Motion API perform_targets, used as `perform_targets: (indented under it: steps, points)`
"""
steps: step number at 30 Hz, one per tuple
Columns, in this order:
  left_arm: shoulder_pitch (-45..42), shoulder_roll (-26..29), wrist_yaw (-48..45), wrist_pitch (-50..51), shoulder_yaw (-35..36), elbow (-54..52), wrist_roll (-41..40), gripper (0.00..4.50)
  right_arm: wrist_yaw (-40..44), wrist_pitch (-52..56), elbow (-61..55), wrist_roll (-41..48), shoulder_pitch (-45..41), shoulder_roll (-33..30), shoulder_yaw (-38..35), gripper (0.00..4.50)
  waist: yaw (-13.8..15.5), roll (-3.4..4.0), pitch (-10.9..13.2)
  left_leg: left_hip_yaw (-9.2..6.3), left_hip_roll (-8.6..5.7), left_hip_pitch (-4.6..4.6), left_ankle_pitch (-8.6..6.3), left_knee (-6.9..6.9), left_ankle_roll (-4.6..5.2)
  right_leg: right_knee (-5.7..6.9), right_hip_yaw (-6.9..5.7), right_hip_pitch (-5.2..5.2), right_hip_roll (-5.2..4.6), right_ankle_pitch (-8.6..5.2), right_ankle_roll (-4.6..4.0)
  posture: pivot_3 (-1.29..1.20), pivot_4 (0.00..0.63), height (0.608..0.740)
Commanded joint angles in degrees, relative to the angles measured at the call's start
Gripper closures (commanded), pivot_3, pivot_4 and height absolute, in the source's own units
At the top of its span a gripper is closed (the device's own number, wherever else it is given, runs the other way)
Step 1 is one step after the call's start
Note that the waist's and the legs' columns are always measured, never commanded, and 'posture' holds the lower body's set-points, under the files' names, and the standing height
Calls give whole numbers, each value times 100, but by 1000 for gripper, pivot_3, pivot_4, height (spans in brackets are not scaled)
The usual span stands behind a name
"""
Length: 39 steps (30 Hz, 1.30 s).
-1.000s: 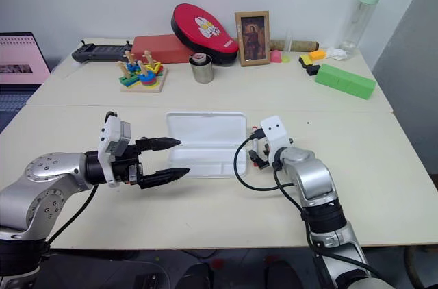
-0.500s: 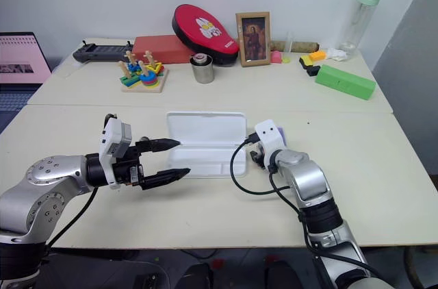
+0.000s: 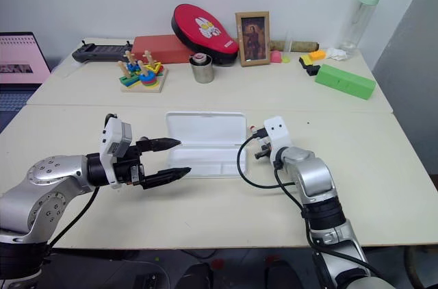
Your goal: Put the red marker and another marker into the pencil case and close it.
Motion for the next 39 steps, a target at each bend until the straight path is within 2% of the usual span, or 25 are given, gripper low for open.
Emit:
perform_targets:
  steps: [1, 4, 6, 12, 16, 21, 25, 32, 36, 38, 39]
  points:
    - [-110, -30, 18, -87, 121, -55, -10, 0, -296, 38, -185, 140, -378, 172, -551, 4222, -3, 0, 0, 0, 0, 0, 0, 0, 0, 0, 0, 0, 0, 0, 0, 0, 150, 740]
    - [-107, -30, 70, -103, 232, 21, -2, 0, -681, 15, -327, 482, -865, 572, -1447, 4223, -3, -3, -2, 0, 0, 0, 0, -1, 0, 3, 0, -2, 1, 0, 0, 0, 150, 740]
    - [-75, -25, 106, -93, 327, 52, -31, 0, -458, -282, -544, 587, -994, 471, -1388, 4223, -4, 7, 4, 0, 0, 0, 0, -1, 0, 3, 0, -2, 0, 0, 0, 0, 150, 740]
    - [530, -31, 352, -5, 817, -67, -79, 0, 1117, -1309, -1316, 964, -992, -298, -405, 4223, -13, 20, 11, 2, 0, -4, -1, -5, 1, -10, 1, -3, 0, 0, -1, 0, 150, 740]
    - [1100, -24, 517, 69, 1344, -146, -175, 0, 2457, -1972, -1403, 921, -921, -1095, 746, 4223, -26, 20, 11, 7, 2, -3, -1, -7, 2, -11, 4, -4, -1, -1, -2, 0, 150, 740]
    - [1511, -29, 595, 9, 1603, -130, -106, 0, 3152, -3156, -471, 132, -1172, -1487, 1914, 4223, -12, 17, 10, 8, 2, 7, -1, -1, 2, -14, 4, -8, -1, -1, 0, 0, 150, 740]
    - [1652, -66, 720, 94, 1753, -365, -253, 0, 3327, -3967, 566, -402, -1444, -1303, 2443, 4223, 15, 11, 7, 7, 2, 10, 1, 5, 2, -15, 3, -16, -1, 2, 5, 0, 150, 740]
    - [1835, -115, 825, 157, 1804, -610, -282, 0, 3459, -4920, 1993, -882, -1646, -891, 2670, 4223, 13, 8, 4, 7, 2, 8, 2, 1, 1, -10, 3, -14, -1, 4, 5, 0, 150, 740]
    - [1839, -111, 876, 197, 1824, -702, -318, 0, 3649, -5076, 2320, -920, -1680, -762, 2580, 4223, 7, 8, 5, 7, 2, 4, 2, 1, 1, -11, 3, -5, -1, 5, 4, 0, 150, 740]
    - [1851, -109, 895, 211, 1818, -739, -338, 0, 3648, -5111, 2347, -956, -1681, -729, 2516, 3518, 3, 9, 5, 7, 2, 4, 2, 0, 1, -9, 3, -1, -1, 5, 4, 0, 150, 740]
    - [1848, -111, 903, 222, 1809, -756, -350, 0, 3640, -5127, 2356, -971, -1684, -716, 2493, 3372, 3, 9, 5, 7, 2, 5, 2, 0, 1, -8, 3, 0, -1, 5, 4, 0, 150, 740]
